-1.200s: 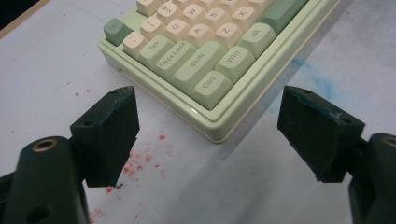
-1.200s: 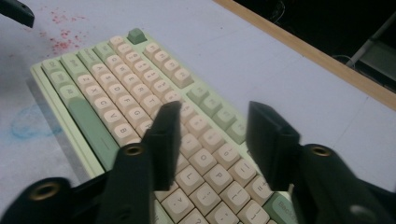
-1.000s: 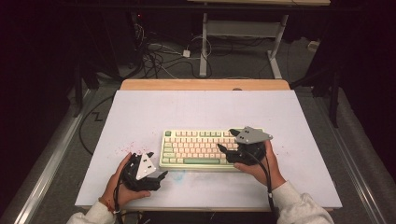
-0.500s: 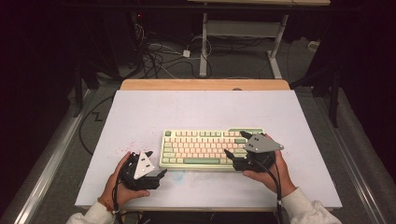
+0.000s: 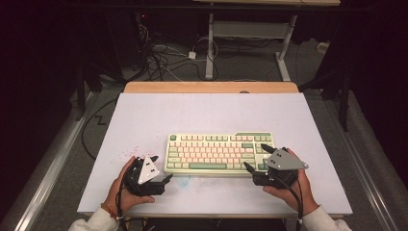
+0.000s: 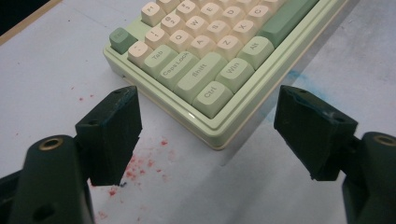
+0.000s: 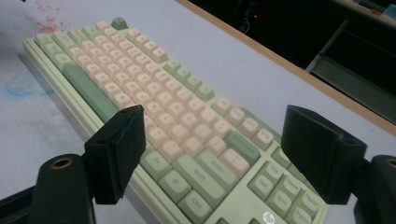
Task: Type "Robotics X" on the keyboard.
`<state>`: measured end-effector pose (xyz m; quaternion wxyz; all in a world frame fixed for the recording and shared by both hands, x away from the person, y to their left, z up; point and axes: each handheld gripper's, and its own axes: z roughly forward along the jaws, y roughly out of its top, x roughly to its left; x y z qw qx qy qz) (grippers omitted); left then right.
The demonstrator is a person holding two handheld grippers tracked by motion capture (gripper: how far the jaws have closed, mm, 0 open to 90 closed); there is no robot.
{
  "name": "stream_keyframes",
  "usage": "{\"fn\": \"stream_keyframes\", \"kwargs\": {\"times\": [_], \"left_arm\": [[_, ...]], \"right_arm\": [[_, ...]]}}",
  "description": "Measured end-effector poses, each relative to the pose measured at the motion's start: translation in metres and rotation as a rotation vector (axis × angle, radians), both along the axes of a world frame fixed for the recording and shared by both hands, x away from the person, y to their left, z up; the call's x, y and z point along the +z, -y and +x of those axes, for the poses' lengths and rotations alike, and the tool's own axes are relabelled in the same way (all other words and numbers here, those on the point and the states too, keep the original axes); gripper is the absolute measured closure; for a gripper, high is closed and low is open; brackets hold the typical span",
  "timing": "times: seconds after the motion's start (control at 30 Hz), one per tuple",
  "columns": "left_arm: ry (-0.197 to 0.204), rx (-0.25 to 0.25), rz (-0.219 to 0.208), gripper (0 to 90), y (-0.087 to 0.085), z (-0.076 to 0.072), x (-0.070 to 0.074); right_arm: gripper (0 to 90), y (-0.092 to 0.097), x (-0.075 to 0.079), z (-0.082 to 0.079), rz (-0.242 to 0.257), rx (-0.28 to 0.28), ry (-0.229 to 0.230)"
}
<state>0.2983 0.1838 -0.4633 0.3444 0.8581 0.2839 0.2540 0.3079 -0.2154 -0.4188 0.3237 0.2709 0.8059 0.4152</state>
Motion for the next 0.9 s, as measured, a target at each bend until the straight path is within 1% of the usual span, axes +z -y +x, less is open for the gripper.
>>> {"fn": "stream_keyframes", "kwargs": {"times": [0.2, 0.3, 0.33, 0.4, 0.43, 0.47, 0.5, 0.57, 0.6, 0.73, 0.77, 0.8, 0.83, 0.9], "left_arm": [[-0.002, -0.005, -0.014, 21.8, 0.001, 0.000, 0.001], [-0.004, -0.007, -0.026, 21.6, 0.001, 0.000, 0.003], [-0.003, -0.017, -0.035, 21.4, 0.001, 0.000, 0.004], [-0.001, -0.017, -0.035, 21.1, 0.001, 0.000, 0.004], [-0.003, -0.020, -0.040, 21.1, 0.001, 0.000, 0.005], [0.003, -0.023, -0.049, 21.1, 0.002, 0.001, 0.007], [0.003, -0.023, -0.049, 21.1, 0.002, 0.001, 0.007], [-0.005, -0.026, -0.055, 21.1, 0.003, 0.003, 0.008], [-0.004, -0.022, -0.054, 21.6, 0.004, 0.004, 0.009], [-0.018, -0.030, -0.051, 26.6, 0.011, 0.006, 0.011], [-0.031, -0.039, -0.058, 28.3, 0.013, 0.007, 0.012], [-0.031, -0.044, -0.058, 28.3, 0.015, 0.007, 0.013], [-0.030, -0.049, -0.057, 34.0, 0.017, 0.008, 0.014], [-0.028, -0.057, -0.079, 39.9, 0.021, 0.010, 0.018]], "right_arm": [[22.4, 0.011, -0.009, -0.008, -0.010, -0.016, 0.006], [22.4, 0.019, -0.013, -0.014, -0.014, -0.031, -0.001], [22.4, 0.021, -0.015, -0.015, -0.015, -0.037, -0.009], [22.4, 0.023, -0.016, -0.016, -0.021, -0.043, -0.006], [22.4, 0.026, -0.019, -0.019, -0.038, -0.049, 0.001], [22.4, 0.027, -0.020, -0.020, -0.036, -0.053, -0.001], [22.4, 0.029, -0.021, -0.021, -0.031, -0.053, -0.006], [22.4, 0.032, -0.023, -0.024, -0.031, -0.056, -0.003], [22.4, 0.033, -0.024, -0.024, -0.030, -0.059, -0.008], [22.4, 0.035, -0.026, -0.027, -0.031, -0.058, -0.011], [22.4, 0.035, -0.027, -0.027, -0.031, -0.061, -0.013], [22.4, 0.035, -0.027, -0.027, -0.031, -0.061, -0.013], [22.4, 0.035, -0.027, -0.027, -0.031, -0.058, -0.016], [22.4, 0.035, -0.028, -0.027, -0.042, -0.054, -0.019]]}}
